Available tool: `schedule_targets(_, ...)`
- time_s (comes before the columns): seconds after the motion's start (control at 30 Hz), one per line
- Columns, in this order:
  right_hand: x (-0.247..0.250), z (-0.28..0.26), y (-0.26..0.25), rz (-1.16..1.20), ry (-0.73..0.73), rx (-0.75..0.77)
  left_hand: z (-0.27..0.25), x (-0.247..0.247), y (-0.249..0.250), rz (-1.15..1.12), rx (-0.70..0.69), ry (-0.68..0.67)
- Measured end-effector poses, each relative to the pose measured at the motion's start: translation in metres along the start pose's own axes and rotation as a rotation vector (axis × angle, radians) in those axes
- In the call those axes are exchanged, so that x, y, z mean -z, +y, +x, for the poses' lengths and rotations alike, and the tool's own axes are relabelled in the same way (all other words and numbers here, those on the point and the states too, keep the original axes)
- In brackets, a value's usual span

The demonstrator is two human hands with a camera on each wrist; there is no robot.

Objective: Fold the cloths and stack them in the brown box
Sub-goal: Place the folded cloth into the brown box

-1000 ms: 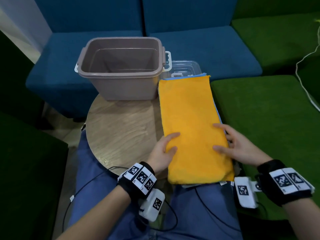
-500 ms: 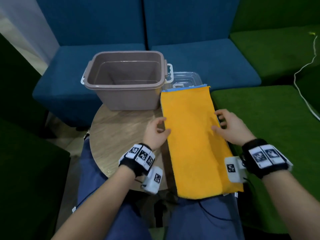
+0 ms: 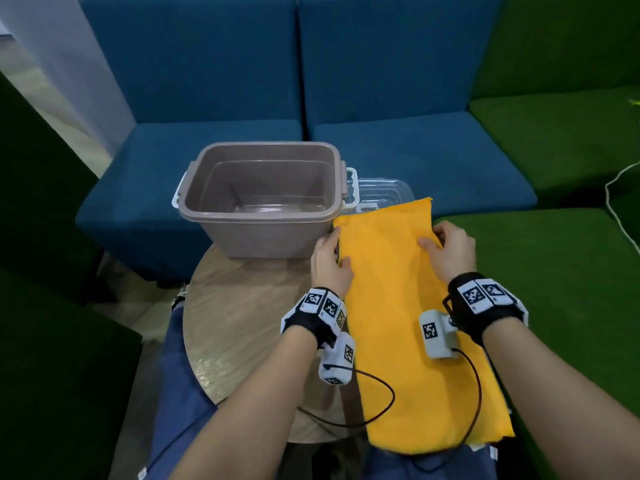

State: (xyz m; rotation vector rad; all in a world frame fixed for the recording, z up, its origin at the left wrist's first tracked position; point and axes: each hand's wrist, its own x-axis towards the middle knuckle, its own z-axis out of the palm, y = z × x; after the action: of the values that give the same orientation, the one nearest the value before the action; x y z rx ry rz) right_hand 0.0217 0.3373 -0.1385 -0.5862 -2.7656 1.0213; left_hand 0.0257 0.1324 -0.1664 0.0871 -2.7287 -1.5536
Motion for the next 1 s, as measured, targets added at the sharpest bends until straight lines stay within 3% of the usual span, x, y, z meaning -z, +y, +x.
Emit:
schedule_targets(0.1,-0.007,-0.002,0.003,-0.081,-0.064,-0.062,-0.006,0.003,-0.004,0.007,0.131,0.045)
schedule_targets(0.2,-0.007,-0.004,-0.010,-0.145,0.028,0.038,-0.014,0.033,-0.003,0.072,-0.105,0.300)
schedule_targets(0.3,-0.008,-0.014,-0.037,-0.233,0.127,0.233,-0.006,0.084,0.002,0.385,-0.323,0.495)
schedule_targets(0.37,-0.014,-0.023,-0.058,-0.226,0.114,0.290,0.008,0.116,0.004,0.589,-0.321,0.427)
schedule_targets(0.43,-0.022,-0.033,-0.077,-0.185,0.044,0.313,0.022,0.138,0.005,0.764,-0.250,0.237)
schedule_targets(0.53,-0.036,-0.049,-0.096,-0.120,-0.071,0.372,0.032,0.151,0.001,0.901,-0.223,0.091)
schedule_targets(0.7,-0.052,-0.058,-0.112,0.053,-0.192,0.509,0.027,0.152,-0.003,0.911,-0.244,0.092)
schedule_targets(0.83,-0.062,-0.058,-0.119,0.031,-0.218,0.468,0.027,0.146,-0.002,0.898,-0.231,0.150)
schedule_targets(1.0,-0.055,-0.060,-0.119,0.017,-0.264,0.436,0.028,0.143,0.006,0.843,-0.212,0.122)
